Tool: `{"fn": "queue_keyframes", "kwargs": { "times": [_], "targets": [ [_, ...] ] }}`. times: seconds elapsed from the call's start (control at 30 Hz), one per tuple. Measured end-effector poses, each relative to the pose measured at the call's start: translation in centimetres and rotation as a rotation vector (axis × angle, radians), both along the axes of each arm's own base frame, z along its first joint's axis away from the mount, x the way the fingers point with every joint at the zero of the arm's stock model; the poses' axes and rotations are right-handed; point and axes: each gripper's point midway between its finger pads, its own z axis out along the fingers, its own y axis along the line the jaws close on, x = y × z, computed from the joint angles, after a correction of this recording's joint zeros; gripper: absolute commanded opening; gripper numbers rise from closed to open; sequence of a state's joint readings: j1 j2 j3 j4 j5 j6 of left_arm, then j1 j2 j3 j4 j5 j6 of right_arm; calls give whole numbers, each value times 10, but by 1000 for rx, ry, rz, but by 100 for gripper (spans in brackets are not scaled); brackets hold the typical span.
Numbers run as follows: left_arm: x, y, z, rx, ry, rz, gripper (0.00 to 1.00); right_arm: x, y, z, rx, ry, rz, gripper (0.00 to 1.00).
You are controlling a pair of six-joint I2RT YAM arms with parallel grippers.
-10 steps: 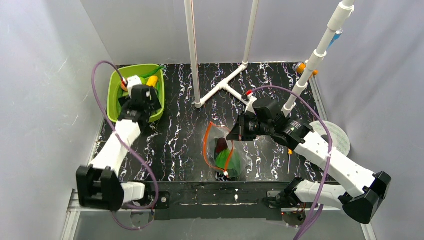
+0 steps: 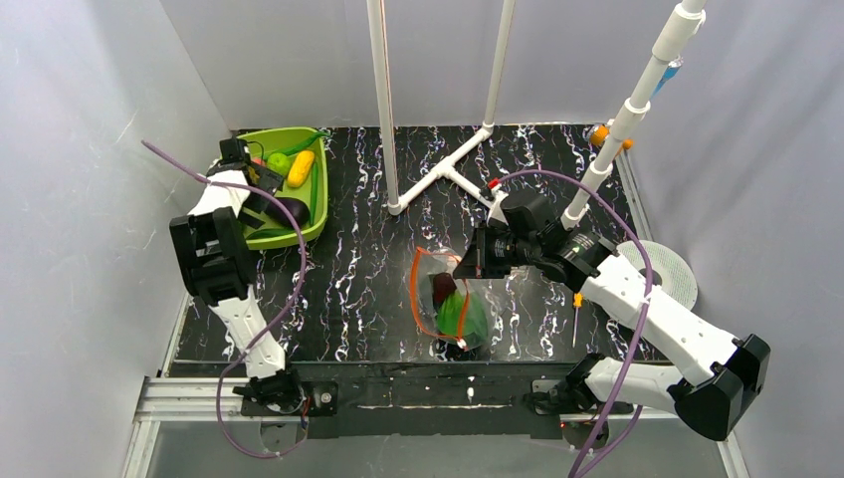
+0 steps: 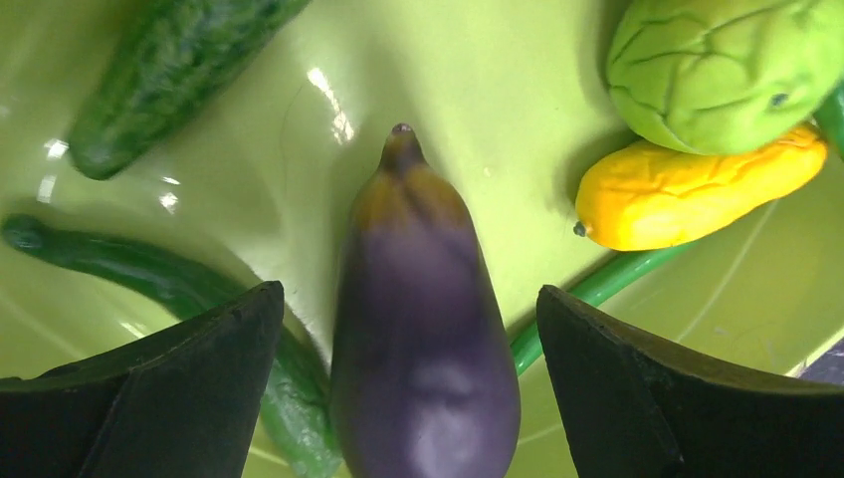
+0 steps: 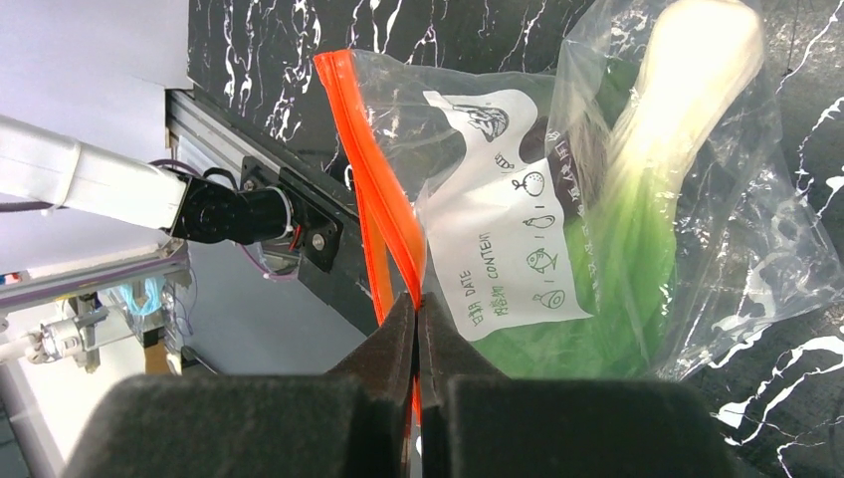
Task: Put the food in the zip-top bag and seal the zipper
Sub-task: Pick up the fake vegetable from the bin.
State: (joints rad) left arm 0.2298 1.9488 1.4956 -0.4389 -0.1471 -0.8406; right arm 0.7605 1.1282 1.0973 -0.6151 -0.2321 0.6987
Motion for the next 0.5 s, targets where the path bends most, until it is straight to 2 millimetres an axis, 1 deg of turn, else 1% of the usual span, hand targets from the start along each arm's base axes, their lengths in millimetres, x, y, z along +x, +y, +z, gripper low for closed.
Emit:
{"fn": "queue_keyframes", "kwargs": {
  "times": [0.07, 0.13, 0.2, 0.27, 0.37, 0.4, 0.5],
  "targets": [
    [2, -4, -12, -70, 10, 34, 98, 0, 0, -1, -3, 7, 0, 1],
    [4, -14, -23, -143, 21, 56, 97, 0, 0, -3, -6, 13, 1, 1],
    [5, -22, -33, -197, 32, 71, 89, 0, 0, -4, -8, 18, 0, 1],
    [9, -27, -30, -233, 18, 84, 81, 0, 0, -4, -9, 21, -1, 1],
    [10, -31, -30, -265, 14, 100, 75, 0, 0, -4, -9, 25, -1, 1],
    [10, -32, -30, -268, 13, 102, 70, -1, 0, -4, -10, 25, -1, 1],
    [9, -32, -29, -271, 11, 103, 46, -1, 0, -4, -9, 25, -1, 1]
  ]
}}
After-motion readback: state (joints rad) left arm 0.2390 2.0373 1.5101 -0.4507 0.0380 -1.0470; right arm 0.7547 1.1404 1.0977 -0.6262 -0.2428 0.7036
